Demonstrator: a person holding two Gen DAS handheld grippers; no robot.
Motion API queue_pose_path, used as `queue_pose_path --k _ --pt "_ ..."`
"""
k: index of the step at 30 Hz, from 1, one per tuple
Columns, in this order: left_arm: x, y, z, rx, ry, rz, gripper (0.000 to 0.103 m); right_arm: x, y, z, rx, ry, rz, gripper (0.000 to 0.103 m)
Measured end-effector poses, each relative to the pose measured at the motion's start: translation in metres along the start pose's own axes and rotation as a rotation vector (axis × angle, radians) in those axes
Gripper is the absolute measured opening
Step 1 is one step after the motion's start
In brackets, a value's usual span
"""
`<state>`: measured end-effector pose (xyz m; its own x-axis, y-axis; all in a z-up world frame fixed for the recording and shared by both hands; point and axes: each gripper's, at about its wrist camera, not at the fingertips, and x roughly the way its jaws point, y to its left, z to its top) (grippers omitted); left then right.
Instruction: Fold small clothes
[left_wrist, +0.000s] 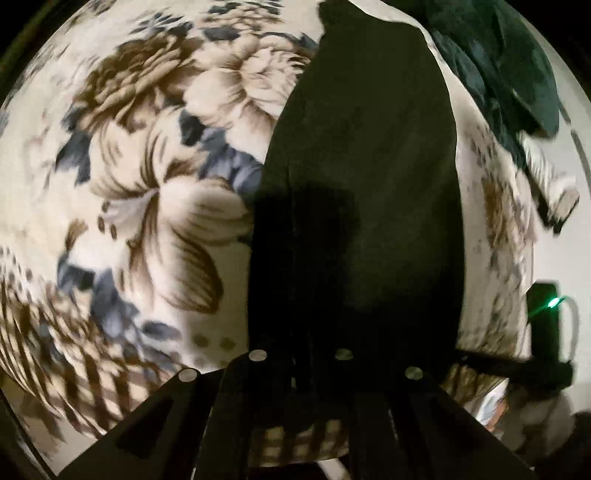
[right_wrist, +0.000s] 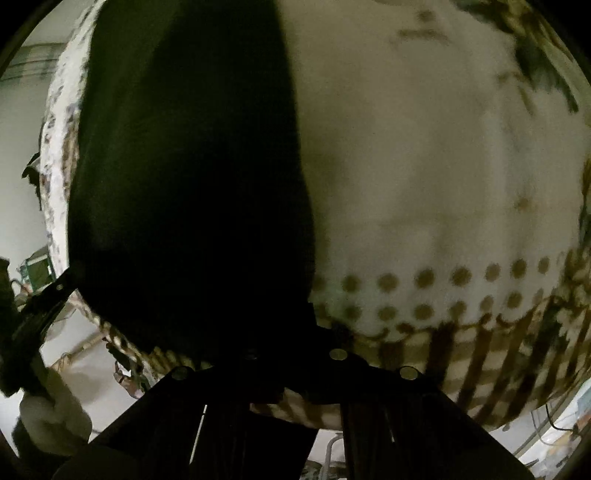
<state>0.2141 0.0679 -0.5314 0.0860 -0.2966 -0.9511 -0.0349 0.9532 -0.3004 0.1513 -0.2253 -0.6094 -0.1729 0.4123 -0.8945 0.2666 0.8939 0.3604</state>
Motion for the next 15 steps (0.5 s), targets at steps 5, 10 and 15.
queue_pose_path --k 5,10,15 --pt "0.034 0.007 0.007 -0.013 0.060 -0.028 0.009 0.016 -0.003 0.001 -0.010 0.069 -0.022 0.009" --pt "0.037 0.014 -0.009 -0.123 0.079 -0.136 0.036 0.019 -0.026 0.006 0.079 0.125 0.087 0.044" --pt "0.056 -0.005 -0.033 -0.082 0.183 -0.155 0.050 0.020 -0.033 0.006 0.102 0.142 0.109 0.048"
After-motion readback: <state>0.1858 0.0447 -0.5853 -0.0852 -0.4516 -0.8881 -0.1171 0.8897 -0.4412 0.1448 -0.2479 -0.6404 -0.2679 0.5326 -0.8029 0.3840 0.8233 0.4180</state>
